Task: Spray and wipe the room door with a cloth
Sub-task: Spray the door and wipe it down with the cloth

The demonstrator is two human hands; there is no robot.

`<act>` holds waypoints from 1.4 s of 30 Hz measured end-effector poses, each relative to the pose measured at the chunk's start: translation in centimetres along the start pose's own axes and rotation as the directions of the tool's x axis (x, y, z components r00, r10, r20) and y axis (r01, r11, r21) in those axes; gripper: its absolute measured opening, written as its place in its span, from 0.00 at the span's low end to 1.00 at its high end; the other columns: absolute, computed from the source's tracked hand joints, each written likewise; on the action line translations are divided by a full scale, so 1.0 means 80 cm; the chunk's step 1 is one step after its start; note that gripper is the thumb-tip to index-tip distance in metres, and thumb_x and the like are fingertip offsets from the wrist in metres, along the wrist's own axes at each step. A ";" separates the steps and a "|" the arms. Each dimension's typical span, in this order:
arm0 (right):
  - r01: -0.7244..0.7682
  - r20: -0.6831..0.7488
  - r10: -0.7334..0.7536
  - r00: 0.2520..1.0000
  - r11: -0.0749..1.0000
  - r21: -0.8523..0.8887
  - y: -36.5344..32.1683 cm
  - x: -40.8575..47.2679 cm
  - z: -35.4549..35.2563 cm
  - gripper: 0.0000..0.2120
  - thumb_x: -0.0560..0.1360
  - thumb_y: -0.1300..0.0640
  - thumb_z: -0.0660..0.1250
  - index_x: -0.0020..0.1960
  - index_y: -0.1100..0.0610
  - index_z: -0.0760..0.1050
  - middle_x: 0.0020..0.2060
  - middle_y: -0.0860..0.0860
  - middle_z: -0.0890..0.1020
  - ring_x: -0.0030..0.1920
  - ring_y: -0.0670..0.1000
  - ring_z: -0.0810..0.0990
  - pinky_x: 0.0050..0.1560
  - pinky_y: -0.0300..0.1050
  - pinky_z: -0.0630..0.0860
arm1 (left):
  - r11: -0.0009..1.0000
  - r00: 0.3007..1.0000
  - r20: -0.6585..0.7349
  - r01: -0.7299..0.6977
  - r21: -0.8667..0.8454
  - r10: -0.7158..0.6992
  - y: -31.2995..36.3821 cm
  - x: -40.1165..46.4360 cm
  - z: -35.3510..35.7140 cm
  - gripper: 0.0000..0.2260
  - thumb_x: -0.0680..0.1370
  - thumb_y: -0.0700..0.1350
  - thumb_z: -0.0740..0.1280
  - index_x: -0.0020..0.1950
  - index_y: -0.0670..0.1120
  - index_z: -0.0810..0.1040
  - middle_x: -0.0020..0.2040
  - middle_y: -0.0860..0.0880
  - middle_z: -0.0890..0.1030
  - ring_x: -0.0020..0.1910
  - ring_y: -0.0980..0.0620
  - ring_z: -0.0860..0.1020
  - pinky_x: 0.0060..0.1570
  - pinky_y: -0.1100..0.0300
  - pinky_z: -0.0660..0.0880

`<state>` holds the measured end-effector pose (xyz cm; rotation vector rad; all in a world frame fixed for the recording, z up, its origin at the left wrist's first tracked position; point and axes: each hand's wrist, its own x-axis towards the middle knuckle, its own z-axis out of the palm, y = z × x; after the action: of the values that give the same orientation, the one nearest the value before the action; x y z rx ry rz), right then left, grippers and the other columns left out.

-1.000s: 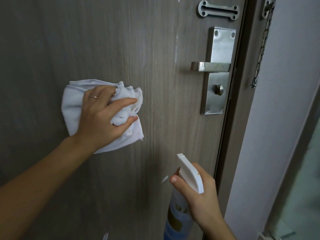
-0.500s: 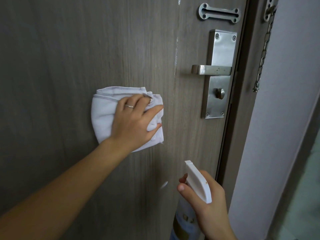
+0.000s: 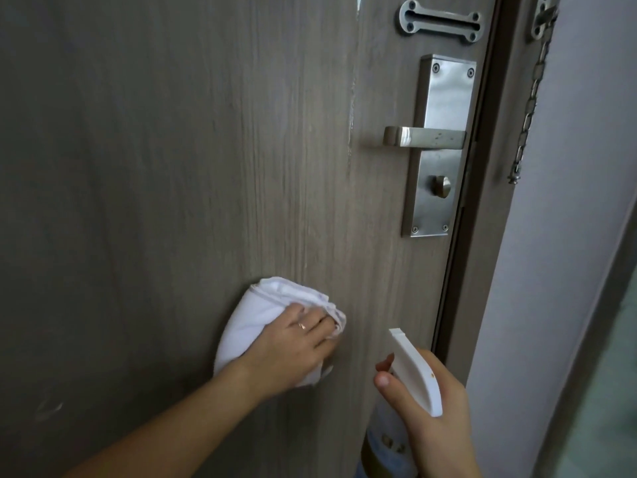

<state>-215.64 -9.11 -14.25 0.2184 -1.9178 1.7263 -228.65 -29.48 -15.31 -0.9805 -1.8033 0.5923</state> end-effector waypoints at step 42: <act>-0.065 0.049 0.077 0.996 0.977 -0.204 0.140 -0.080 0.042 0.31 0.55 0.24 0.68 0.38 0.51 0.77 0.32 0.50 0.82 0.34 0.49 0.81 0.36 0.47 0.79 | 0.942 0.935 -0.159 0.290 -0.167 -0.316 0.009 -0.063 -0.014 0.09 0.72 0.49 0.74 0.51 0.49 0.85 0.49 0.45 0.82 0.53 0.44 0.77 0.53 0.49 0.72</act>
<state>-216.44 -12.01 -27.27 0.1249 -2.1497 1.5701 -226.33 -33.27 -18.01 -0.7974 -1.8001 0.1770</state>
